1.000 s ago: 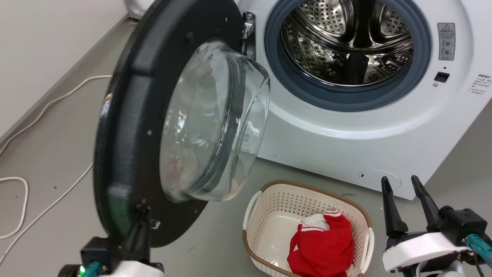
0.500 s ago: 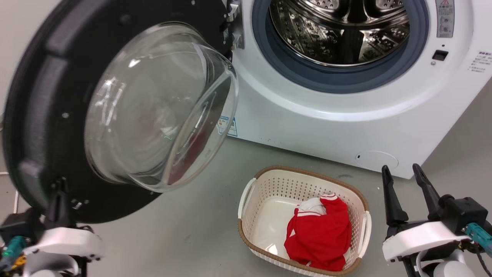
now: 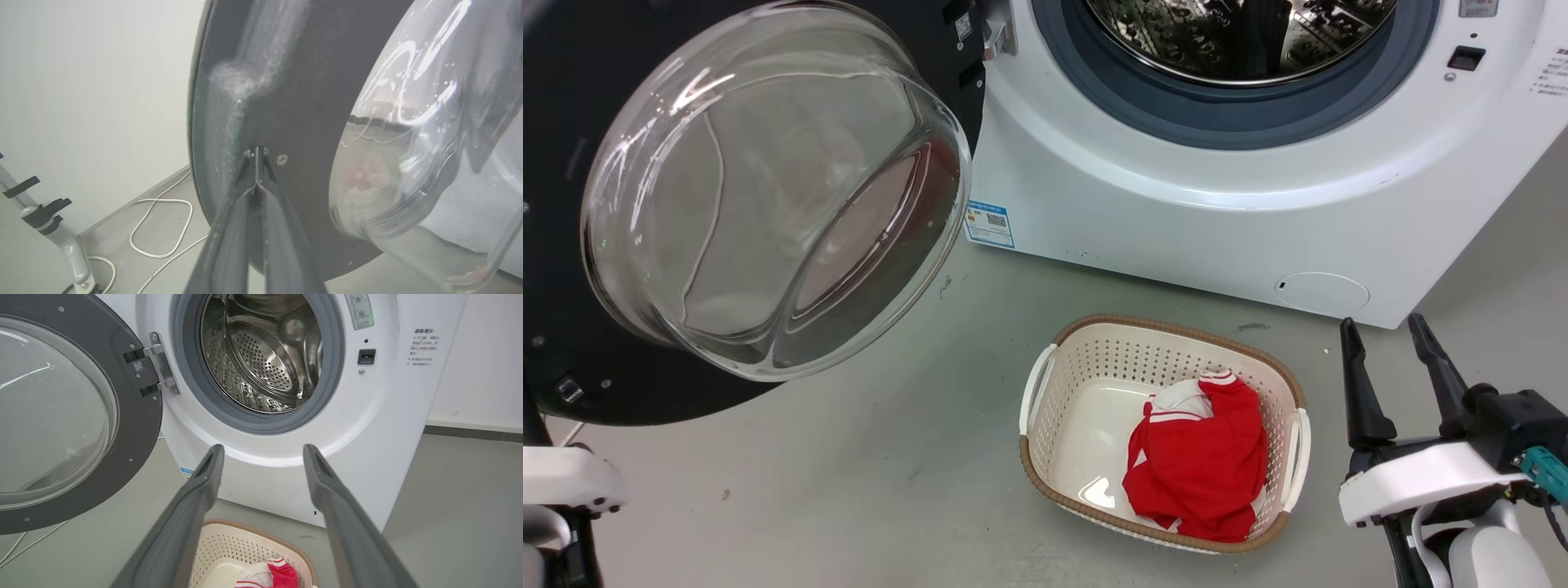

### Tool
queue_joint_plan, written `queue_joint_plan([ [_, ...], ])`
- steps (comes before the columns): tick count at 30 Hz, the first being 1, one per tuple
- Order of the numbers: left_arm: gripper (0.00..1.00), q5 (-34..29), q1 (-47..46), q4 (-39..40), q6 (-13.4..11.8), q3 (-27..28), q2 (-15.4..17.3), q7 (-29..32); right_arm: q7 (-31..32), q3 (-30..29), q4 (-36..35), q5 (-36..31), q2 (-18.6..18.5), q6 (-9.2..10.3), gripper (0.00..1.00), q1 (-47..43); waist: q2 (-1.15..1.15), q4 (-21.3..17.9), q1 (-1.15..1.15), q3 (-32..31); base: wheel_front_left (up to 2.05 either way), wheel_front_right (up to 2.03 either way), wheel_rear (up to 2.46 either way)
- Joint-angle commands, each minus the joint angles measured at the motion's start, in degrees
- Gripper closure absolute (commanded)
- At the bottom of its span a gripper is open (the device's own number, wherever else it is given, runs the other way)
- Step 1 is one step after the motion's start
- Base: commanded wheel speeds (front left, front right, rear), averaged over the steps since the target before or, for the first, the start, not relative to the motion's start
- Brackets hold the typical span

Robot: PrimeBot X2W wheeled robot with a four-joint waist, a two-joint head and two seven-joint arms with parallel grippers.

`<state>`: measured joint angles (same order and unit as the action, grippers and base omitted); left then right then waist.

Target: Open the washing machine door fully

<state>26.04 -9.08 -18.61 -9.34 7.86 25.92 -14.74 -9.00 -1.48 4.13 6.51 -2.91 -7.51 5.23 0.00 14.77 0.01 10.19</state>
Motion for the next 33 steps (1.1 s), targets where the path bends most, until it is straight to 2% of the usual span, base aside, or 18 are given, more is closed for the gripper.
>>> queue_joint_plan([
  [1,1.0,0.5,-1.0,-1.2,0.5,0.8,0.7,-0.2,0.1,-0.1,-0.3,-0.4,0.1,0.04,0.0,0.9,0.0,-0.1,-0.01,0.3,0.0,0.0,0.0],
  [8,1.0,0.0,-2.6,-4.6,1.9,1.4,0.9,-0.5,-0.3,-0.3,0.3,-0.4,0.1,0.04,0.0,1.1,0.0,-0.2,-0.01,-0.1,0.0,0.0,0.0],
  [14,1.0,-1.5,-0.7,-3.4,1.9,1.2,-0.3,-0.6,-0.7,-0.3,1.2,0.3,0.1,0.04,0.0,0.3,0.0,-0.5,-0.01,-1.8,0.0,0.0,0.0],
  [22,1.0,-4.8,6.1,3.3,1.0,0.8,-3.2,-0.6,-1.7,-0.1,2.4,0.5,0.1,0.04,0.0,-1.6,0.0,-1.4,-0.01,-5.8,0.0,0.0,0.0],
  [28,1.0,-7.3,11.9,11.2,0.6,-0.8,-6.5,-0.4,-1.8,0.2,3.0,0.8,0.1,0.04,0.0,-3.3,0.0,-2.5,-0.01,-8.6,0.0,0.0,0.0],
  [29,0.86,-7.8,12.8,12.6,0.4,-1.4,-7.2,-0.4,-1.8,0.3,2.9,0.9,0.1,0.04,0.0,-3.6,0.0,-2.8,-0.01,-8.9,0.0,0.0,0.0],
  [30,0.54,-8.3,13.5,13.6,0.3,-2.1,-8.0,-0.4,-1.8,0.4,2.8,0.9,0.1,0.04,0.0,-3.9,0.0,-3.1,-0.01,-9.2,0.0,0.0,0.0],
  [31,0.0,-8.7,14.1,14.5,0.1,-2.9,-8.7,-0.4,-1.8,0.4,2.8,1.0,0.1,0.04,0.0,-4.2,0.0,-3.4,-0.01,-9.5,0.0,0.0,0.0],
  [33,0.0,-9.6,15.2,16.1,-0.2,-4.4,-9.8,-0.5,-1.7,0.7,2.6,1.1,0.1,0.04,0.0,-4.5,0.0,-4.1,-0.01,-10.1,0.0,0.0,0.0],
])
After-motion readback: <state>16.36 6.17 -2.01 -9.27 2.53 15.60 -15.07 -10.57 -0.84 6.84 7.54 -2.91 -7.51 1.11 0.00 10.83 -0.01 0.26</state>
